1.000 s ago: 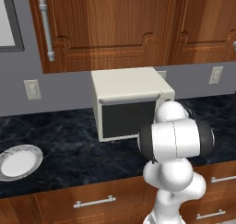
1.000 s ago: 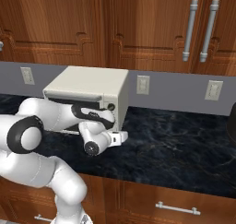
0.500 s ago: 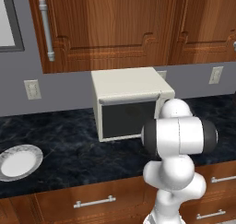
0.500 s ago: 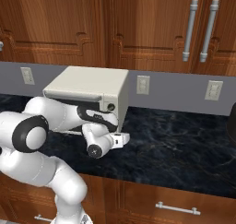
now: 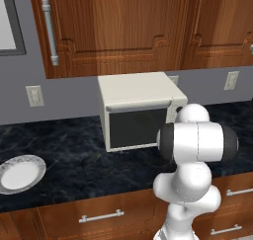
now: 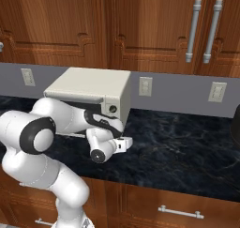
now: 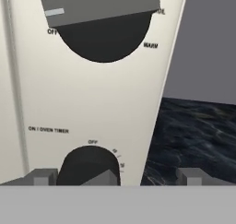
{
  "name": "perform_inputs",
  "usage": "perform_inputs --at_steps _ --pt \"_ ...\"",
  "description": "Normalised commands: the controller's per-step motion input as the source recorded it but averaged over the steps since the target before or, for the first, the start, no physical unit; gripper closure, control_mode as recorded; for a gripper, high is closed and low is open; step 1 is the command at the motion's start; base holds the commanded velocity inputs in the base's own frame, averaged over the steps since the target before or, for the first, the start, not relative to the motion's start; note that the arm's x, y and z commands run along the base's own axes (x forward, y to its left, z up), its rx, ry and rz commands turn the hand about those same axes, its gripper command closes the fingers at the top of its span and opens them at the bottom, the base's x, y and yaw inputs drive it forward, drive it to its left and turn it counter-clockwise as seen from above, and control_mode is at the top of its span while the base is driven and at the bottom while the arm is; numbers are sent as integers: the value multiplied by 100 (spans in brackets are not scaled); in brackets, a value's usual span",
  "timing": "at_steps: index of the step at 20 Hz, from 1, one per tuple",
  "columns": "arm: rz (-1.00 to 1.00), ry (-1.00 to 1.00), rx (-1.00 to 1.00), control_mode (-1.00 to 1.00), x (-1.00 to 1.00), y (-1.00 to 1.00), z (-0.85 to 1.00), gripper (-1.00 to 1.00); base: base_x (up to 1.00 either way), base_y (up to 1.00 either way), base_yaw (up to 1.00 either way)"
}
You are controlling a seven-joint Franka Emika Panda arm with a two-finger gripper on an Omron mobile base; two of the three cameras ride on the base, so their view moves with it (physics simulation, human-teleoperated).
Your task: Pick up the bagel from the plate, place it on the toaster oven rack, close the door, and set the timer.
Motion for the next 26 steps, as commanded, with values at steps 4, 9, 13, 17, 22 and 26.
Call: perform_inputs --at_steps 4,9,13,17,22,26 --pt "-2 1 0 -100 3 0 0 -100 0 0 0" --pt "-1 1 0 -100 4 0 0 -100 0 0 0" --pt "0 0 0 -100 0 0 0 -100 0 0 0" --pt "0 0 0 -100 0 0 0 -100 0 0 0" --pt "0 0 0 -100 0 0 0 -100 0 0 0" --pt "0 0 0 -100 0 0 0 100 0 0 0"
